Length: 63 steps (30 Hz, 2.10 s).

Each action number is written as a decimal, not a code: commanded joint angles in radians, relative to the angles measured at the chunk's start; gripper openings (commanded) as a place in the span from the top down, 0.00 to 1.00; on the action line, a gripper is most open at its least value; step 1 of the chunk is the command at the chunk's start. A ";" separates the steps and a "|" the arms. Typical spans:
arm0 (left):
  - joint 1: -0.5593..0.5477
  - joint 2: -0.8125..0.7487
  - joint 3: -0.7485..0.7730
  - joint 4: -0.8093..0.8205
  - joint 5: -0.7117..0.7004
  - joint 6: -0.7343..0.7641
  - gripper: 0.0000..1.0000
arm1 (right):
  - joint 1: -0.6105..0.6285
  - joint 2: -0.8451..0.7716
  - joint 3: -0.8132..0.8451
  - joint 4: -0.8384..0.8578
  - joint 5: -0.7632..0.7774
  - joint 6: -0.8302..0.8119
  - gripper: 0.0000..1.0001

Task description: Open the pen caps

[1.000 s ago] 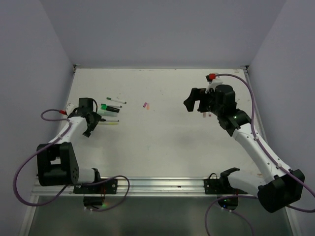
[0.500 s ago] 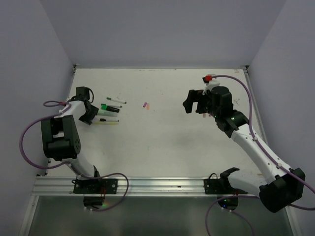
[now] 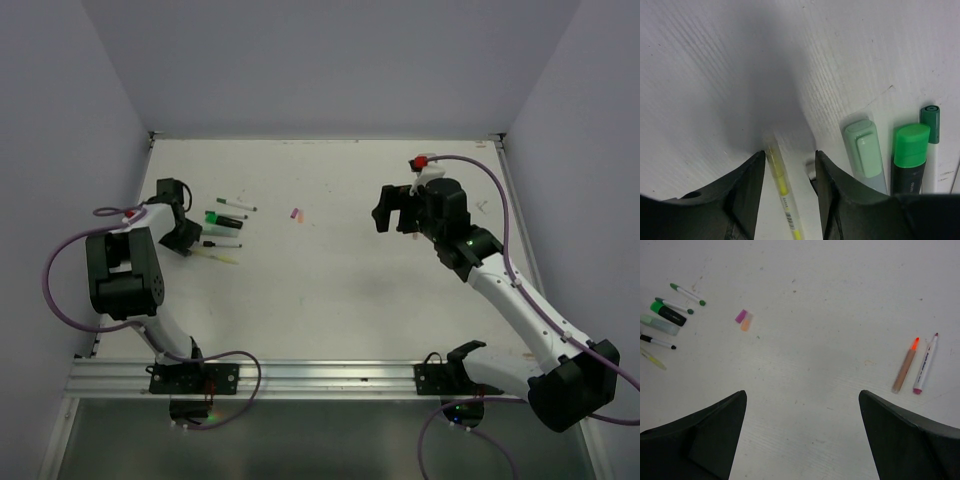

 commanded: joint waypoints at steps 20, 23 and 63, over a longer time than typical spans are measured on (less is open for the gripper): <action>0.008 -0.199 -0.253 -0.001 0.113 0.122 1.00 | 0.038 -0.030 -0.008 0.055 -0.049 -0.030 0.02; 0.008 -0.274 -0.289 0.024 0.159 0.138 1.00 | 0.058 -0.020 -0.019 0.093 -0.186 -0.030 0.02; -0.558 -0.867 -0.653 1.217 0.579 0.074 1.00 | 0.472 0.319 0.087 0.373 -0.218 0.200 0.52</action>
